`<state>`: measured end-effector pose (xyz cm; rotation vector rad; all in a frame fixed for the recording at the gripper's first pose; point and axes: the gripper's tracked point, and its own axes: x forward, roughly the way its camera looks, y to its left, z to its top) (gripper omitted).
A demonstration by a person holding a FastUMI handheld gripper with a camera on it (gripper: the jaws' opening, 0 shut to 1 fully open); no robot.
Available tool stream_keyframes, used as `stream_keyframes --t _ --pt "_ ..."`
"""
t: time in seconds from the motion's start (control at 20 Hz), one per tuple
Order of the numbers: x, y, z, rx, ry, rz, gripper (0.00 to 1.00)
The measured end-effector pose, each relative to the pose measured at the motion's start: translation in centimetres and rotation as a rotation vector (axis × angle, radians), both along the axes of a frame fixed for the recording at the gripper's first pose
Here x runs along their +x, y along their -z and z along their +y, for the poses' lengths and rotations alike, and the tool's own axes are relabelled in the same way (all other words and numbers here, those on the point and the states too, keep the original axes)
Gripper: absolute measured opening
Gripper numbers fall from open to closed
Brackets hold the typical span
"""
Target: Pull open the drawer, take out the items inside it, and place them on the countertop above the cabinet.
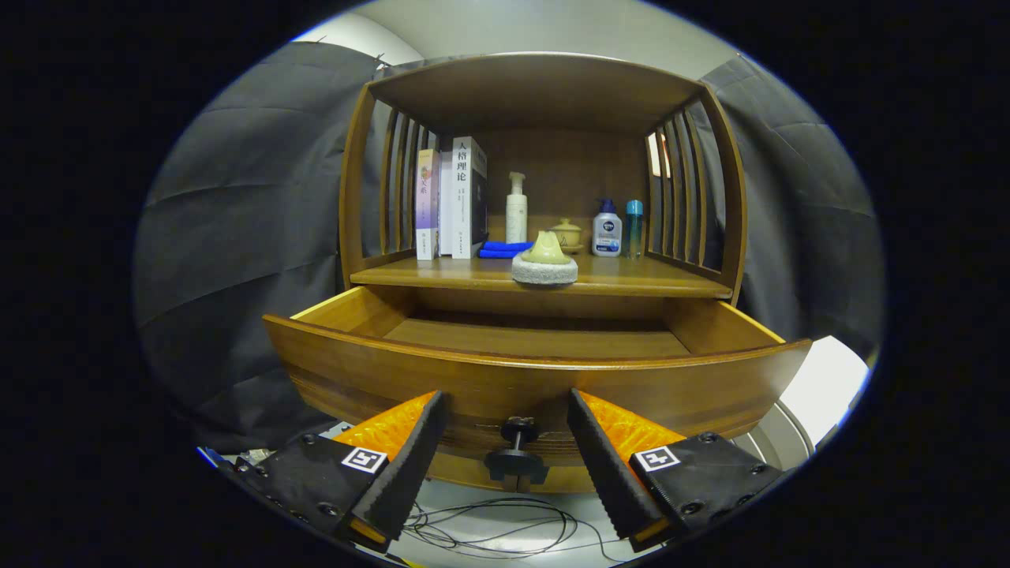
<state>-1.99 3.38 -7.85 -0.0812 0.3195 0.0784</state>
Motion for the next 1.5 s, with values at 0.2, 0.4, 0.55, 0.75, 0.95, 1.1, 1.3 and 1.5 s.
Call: stream_keyframes --t 0.2,0.4,0.55,0.75,0.95,1.1,1.3,1.5 --pt "0.5 -0.3 0.0 -0.025 0.009 -0.035 0.94" --pt "1.8 -0.2 -0.1 -0.021 0.034 -0.026 0.93" --pt "3.1 -0.2 -0.1 -0.004 0.056 -0.033 0.93" --pt "4.9 -0.1 -0.2 -0.037 0.074 -0.045 0.93" --pt "6.8 0.0 -0.2 -0.035 0.074 -0.053 0.93" --pt "8.1 0.1 -0.3 -0.036 0.081 -0.062 0.93" --pt "9.7 0.2 -0.3 -0.041 0.099 -0.069 0.93" --pt "11.0 0.3 -0.3 -0.043 0.102 -0.084 0.93"
